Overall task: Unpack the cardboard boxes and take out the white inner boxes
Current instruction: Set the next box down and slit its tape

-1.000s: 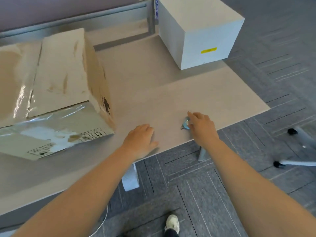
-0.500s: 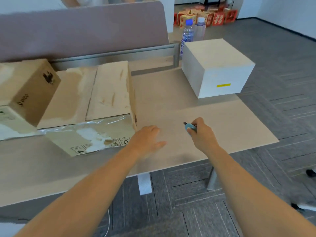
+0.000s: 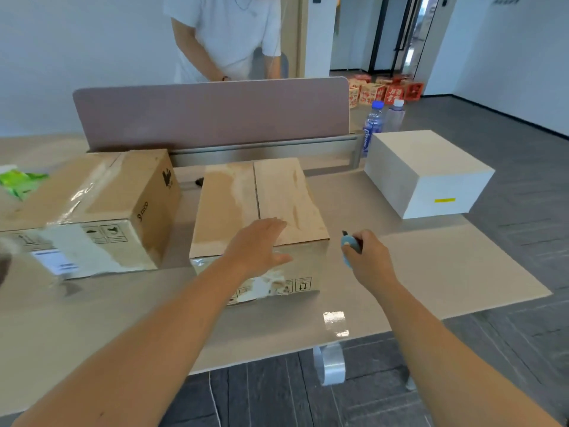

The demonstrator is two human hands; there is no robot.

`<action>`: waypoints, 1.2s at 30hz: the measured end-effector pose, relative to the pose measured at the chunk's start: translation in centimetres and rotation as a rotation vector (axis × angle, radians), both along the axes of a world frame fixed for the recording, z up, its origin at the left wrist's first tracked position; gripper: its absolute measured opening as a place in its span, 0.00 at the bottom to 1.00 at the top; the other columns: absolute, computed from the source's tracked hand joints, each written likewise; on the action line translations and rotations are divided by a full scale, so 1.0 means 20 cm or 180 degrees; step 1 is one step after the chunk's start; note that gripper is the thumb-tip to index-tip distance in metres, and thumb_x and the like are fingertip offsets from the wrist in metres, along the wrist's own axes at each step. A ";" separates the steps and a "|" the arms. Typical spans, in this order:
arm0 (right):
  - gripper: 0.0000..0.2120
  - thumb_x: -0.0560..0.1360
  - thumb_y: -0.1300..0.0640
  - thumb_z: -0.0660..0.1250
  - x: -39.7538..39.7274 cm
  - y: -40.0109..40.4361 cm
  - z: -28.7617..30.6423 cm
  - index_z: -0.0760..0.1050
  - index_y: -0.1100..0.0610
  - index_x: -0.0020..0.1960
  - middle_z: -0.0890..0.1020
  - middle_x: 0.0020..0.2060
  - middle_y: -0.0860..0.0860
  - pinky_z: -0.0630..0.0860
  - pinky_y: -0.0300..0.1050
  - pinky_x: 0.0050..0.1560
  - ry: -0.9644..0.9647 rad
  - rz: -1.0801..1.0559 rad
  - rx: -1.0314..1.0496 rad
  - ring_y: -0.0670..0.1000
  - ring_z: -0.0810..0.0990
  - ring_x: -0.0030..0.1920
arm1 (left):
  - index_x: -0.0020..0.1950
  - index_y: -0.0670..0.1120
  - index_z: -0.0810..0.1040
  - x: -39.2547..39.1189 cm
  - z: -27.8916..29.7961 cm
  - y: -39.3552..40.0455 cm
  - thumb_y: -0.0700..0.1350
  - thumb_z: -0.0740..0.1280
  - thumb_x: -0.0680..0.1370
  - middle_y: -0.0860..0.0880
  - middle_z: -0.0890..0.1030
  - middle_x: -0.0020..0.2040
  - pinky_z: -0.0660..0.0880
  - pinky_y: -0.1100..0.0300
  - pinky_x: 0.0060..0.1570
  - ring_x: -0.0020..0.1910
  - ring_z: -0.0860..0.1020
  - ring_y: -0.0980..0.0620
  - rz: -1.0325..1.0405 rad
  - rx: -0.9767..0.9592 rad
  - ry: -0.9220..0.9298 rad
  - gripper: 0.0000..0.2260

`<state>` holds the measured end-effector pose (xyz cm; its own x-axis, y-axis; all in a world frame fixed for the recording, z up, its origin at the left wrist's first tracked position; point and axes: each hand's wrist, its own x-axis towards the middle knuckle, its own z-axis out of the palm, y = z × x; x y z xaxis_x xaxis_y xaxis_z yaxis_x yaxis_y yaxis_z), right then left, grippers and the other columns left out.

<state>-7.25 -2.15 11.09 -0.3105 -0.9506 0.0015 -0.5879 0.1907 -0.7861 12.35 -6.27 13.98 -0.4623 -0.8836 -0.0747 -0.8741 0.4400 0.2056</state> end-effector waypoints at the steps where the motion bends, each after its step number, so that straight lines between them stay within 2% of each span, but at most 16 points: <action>1: 0.10 0.77 0.60 0.61 0.03 0.00 -0.01 0.69 0.63 0.56 0.73 0.43 0.52 0.66 0.43 0.43 -0.0036 -0.0070 -0.0030 0.52 0.71 0.44 | 0.76 0.48 0.53 0.04 -0.01 -0.03 0.56 0.64 0.76 0.48 0.55 0.77 0.56 0.55 0.71 0.75 0.56 0.49 -0.0042 -0.0023 -0.0162 0.34; 4: 0.07 0.78 0.59 0.60 0.09 0.01 -0.04 0.69 0.61 0.54 0.73 0.40 0.50 0.66 0.42 0.40 -0.0143 -0.0240 -0.0107 0.52 0.71 0.43 | 0.77 0.50 0.49 0.13 -0.07 -0.13 0.61 0.60 0.76 0.45 0.56 0.76 0.57 0.52 0.70 0.73 0.57 0.45 -0.0211 -0.0168 -0.0707 0.35; 8: 0.07 0.77 0.59 0.61 0.09 0.01 -0.07 0.70 0.61 0.53 0.72 0.39 0.48 0.65 0.41 0.36 -0.0240 -0.0400 -0.0192 0.50 0.70 0.41 | 0.77 0.55 0.43 0.15 -0.14 -0.18 0.63 0.53 0.77 0.46 0.48 0.77 0.51 0.50 0.73 0.76 0.49 0.44 -0.0245 -0.0236 -0.0953 0.32; 12: 0.03 0.77 0.59 0.61 0.04 -0.03 -0.09 0.69 0.57 0.50 0.70 0.34 0.45 0.64 0.29 0.29 -0.0309 -0.0483 -0.0278 0.46 0.69 0.35 | 0.76 0.57 0.42 0.10 -0.16 -0.19 0.63 0.50 0.78 0.46 0.46 0.78 0.48 0.49 0.73 0.76 0.47 0.44 -0.0170 -0.0320 -0.0956 0.30; 16: 0.03 0.77 0.59 0.62 -0.04 -0.09 -0.09 0.68 0.57 0.47 0.70 0.34 0.43 0.64 0.29 0.30 -0.0375 -0.0403 -0.0291 0.42 0.68 0.33 | 0.76 0.56 0.45 -0.05 -0.16 -0.20 0.62 0.50 0.79 0.44 0.47 0.77 0.48 0.47 0.73 0.76 0.47 0.42 0.0079 -0.0286 -0.0798 0.29; 21: 0.02 0.76 0.59 0.62 -0.22 -0.19 -0.08 0.69 0.57 0.47 0.73 0.36 0.47 0.69 0.39 0.36 -0.0603 -0.0351 -0.0304 0.52 0.74 0.42 | 0.77 0.54 0.46 -0.32 -0.18 -0.26 0.61 0.49 0.80 0.40 0.48 0.77 0.50 0.44 0.71 0.75 0.48 0.38 0.0485 -0.0305 -0.0693 0.28; 24: 0.01 0.76 0.59 0.62 -0.33 -0.27 -0.08 0.70 0.56 0.47 0.76 0.41 0.51 0.73 0.47 0.44 -0.0714 -0.0323 -0.0269 0.57 0.78 0.46 | 0.77 0.52 0.45 -0.49 -0.18 -0.30 0.60 0.48 0.80 0.39 0.47 0.76 0.50 0.43 0.70 0.75 0.48 0.38 0.0763 -0.0287 -0.0645 0.28; 28: 0.02 0.76 0.59 0.61 -0.44 -0.33 -0.09 0.70 0.54 0.45 0.75 0.39 0.49 0.76 0.51 0.48 -0.0923 -0.0222 -0.0193 0.58 0.79 0.46 | 0.76 0.49 0.47 -0.70 -0.17 -0.37 0.59 0.50 0.80 0.38 0.47 0.76 0.50 0.42 0.70 0.75 0.47 0.38 0.1166 -0.0202 -0.0488 0.28; 30: 0.02 0.77 0.60 0.60 -0.48 -0.37 -0.09 0.70 0.55 0.46 0.74 0.38 0.48 0.76 0.50 0.45 -0.1016 -0.0193 -0.0139 0.57 0.79 0.45 | 0.76 0.48 0.48 -0.77 -0.16 -0.40 0.60 0.51 0.80 0.38 0.47 0.76 0.48 0.42 0.71 0.75 0.46 0.38 0.1334 -0.0079 -0.0347 0.29; 33: 0.02 0.77 0.60 0.60 -0.48 -0.44 -0.08 0.70 0.57 0.48 0.76 0.43 0.53 0.75 0.43 0.37 -0.1102 -0.0204 -0.0028 0.56 0.78 0.44 | 0.76 0.47 0.49 -0.81 -0.14 -0.43 0.61 0.52 0.79 0.40 0.47 0.77 0.45 0.43 0.71 0.75 0.45 0.40 0.1427 0.0191 -0.0060 0.31; 35: 0.02 0.77 0.60 0.60 -0.45 -0.48 -0.08 0.71 0.59 0.48 0.76 0.46 0.57 0.76 0.38 0.30 -0.1271 -0.0227 0.0076 0.55 0.78 0.44 | 0.76 0.47 0.52 -0.78 -0.12 -0.46 0.61 0.55 0.78 0.42 0.51 0.77 0.47 0.45 0.71 0.75 0.48 0.41 0.1458 0.0346 0.0224 0.31; 36: 0.03 0.77 0.60 0.61 -0.42 -0.49 -0.07 0.71 0.60 0.49 0.76 0.46 0.58 0.76 0.36 0.27 -0.1421 -0.0251 0.0128 0.55 0.78 0.43 | 0.75 0.46 0.56 -0.75 -0.10 -0.47 0.60 0.56 0.78 0.42 0.56 0.76 0.51 0.46 0.71 0.74 0.52 0.41 0.1448 0.0380 0.0382 0.29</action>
<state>-15.67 -12.01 9.62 -0.3439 -0.9205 -0.1853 -0.1755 0.2569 -0.9504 -2.73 -15.72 11.92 -0.0425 -0.9866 -0.1577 -0.9394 -0.0143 0.3427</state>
